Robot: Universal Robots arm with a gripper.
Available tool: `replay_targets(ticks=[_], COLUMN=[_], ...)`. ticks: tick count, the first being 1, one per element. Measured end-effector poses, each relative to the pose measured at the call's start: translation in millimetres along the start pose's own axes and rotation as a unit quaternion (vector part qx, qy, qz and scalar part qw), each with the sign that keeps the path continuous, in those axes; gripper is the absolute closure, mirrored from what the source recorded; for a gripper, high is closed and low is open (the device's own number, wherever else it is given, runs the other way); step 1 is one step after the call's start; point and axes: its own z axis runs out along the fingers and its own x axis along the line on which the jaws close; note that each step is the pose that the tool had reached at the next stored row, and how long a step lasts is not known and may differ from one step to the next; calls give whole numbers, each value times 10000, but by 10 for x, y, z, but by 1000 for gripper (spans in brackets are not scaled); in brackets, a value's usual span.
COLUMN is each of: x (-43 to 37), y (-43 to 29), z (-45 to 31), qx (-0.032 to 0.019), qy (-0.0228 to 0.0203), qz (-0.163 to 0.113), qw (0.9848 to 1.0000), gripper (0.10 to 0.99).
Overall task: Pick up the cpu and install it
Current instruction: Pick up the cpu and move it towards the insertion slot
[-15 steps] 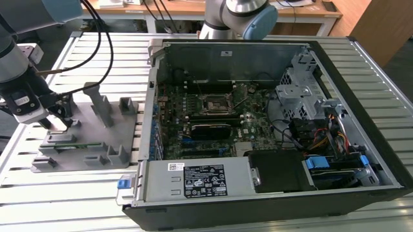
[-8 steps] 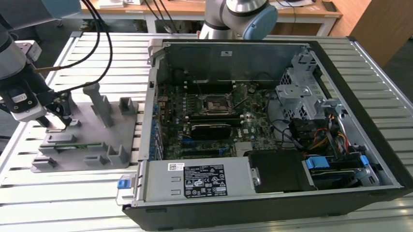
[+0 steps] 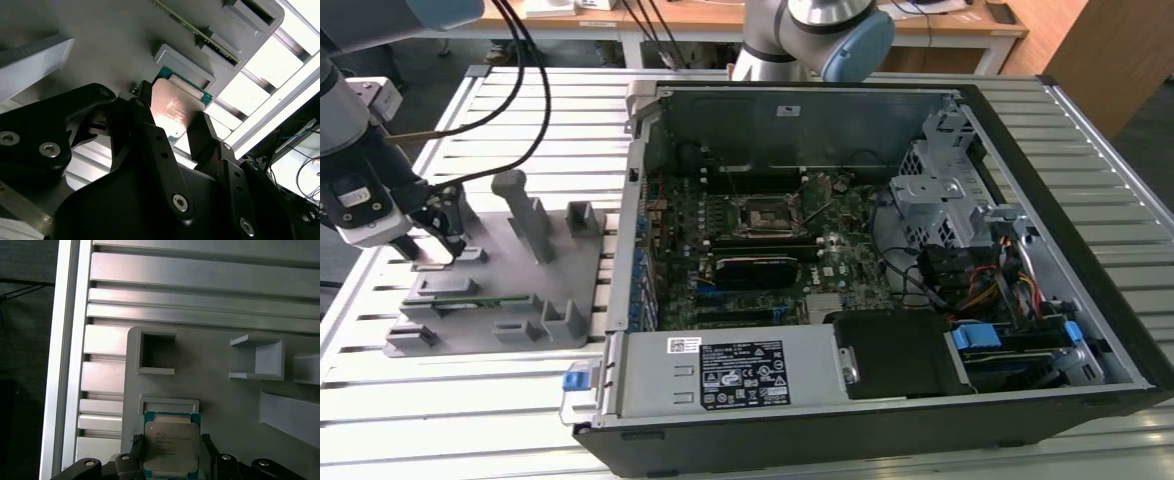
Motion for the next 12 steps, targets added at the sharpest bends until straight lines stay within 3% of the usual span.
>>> replay_targets(ticks=[12], x=[-1], y=[3], z=[-83], qx=[0], qy=[1], qz=[0], qw=[10000], gripper=[557])
